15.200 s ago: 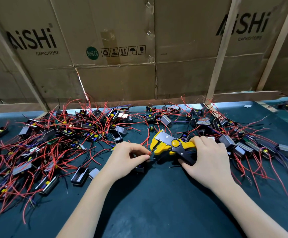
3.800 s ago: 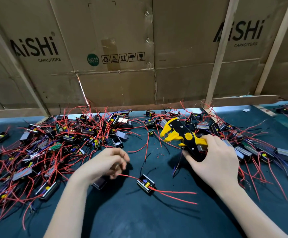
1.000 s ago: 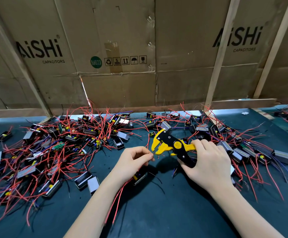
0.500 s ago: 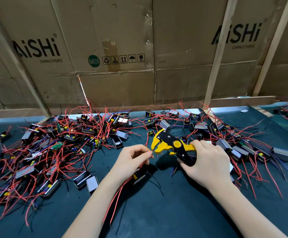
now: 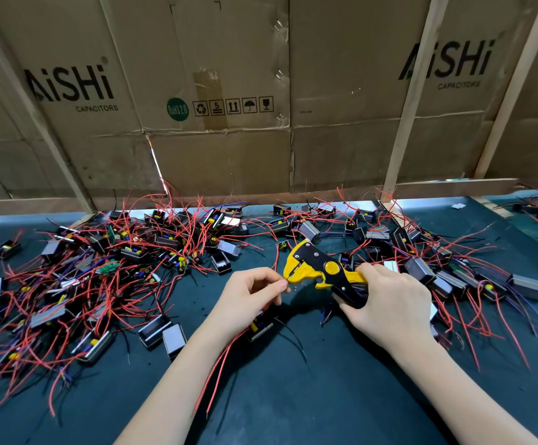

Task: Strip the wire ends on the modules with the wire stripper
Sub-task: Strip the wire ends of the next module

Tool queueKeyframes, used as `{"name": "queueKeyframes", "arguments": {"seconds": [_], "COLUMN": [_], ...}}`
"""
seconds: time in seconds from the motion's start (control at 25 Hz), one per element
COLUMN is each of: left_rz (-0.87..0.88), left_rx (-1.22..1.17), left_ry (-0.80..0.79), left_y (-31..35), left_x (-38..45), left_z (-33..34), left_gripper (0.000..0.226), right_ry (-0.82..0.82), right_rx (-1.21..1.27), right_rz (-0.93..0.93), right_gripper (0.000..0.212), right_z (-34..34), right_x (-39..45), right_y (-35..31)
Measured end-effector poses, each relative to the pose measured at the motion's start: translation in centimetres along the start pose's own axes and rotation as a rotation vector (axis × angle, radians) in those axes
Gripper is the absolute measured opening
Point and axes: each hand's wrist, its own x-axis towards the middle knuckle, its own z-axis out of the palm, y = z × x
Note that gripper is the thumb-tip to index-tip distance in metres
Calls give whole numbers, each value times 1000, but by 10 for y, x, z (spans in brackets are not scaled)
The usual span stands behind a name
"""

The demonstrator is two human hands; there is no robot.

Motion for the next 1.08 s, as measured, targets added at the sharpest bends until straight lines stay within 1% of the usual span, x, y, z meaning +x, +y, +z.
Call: {"name": "queueKeyframes", "arguments": {"seconds": [0.2,0.36,0.4,0.48,0.52,0.56,0.6,0.64,0.68,0.72,0.76,0.8,0.84,0.88,0.92,0.96,1.0,1.04,1.08], "left_rz": [22,6,0,-35,-65,-90,-104,-109,-107,-101,-92,-76,-55,-46,-38,-31,-18,-5,14], "left_rx": [-28,35,75,196,273,361,450,526,571,565,478,298,60,-164,-301,-311,-254,-170,-96], "left_ry": [3,-1,-8,-78,-151,-239,-315,-349,-332,-280,-218,-179,-184,-235,-298,-332,-342,-319,-256], "left_y": [3,4,5,5,5,6,7,7,8,9,12,15,19,22,23,24,24,25,24], "left_x": [0,-1,-1,-3,-4,-6,-7,-9,-9,-8,-9,-9,-9,-9,-10,-12,-12,-12,-10], "left_z": [-1,-6,-10,-19,-25,-31,-35,-37,-36,-32,-24,-15,-4,7,16,22,23,20,12], "left_gripper": [16,10,13,33,42,46,45,40,34,29,26,27,35,52,70,83,88,87,79], "right_ry": [25,18,34,48,44,38,37,48,73,108,147,184,217,248,274,299,329,360,384], "right_rx": [0,11,45,161,245,337,429,513,587,650,699,737,767,791,814,836,847,850,864], "right_rz": [35,82,116,208,267,332,395,447,487,520,552,584,619,655,693,726,751,761,757], "right_gripper": [46,54,54,50,47,45,43,40,38,35,32,31,32,35,38,40,40,38,36], "right_z": [2,2,1,-2,-4,-7,-9,-12,-14,-16,-19,-21,-23,-24,-24,-23,-23,-23,-24], "right_x": [0,1,1,4,5,7,9,11,13,14,17,19,21,22,23,24,24,25,25], "right_y": [-1,2,3,3,3,4,6,8,10,13,15,18,21,24,28,31,34,36,38]}}
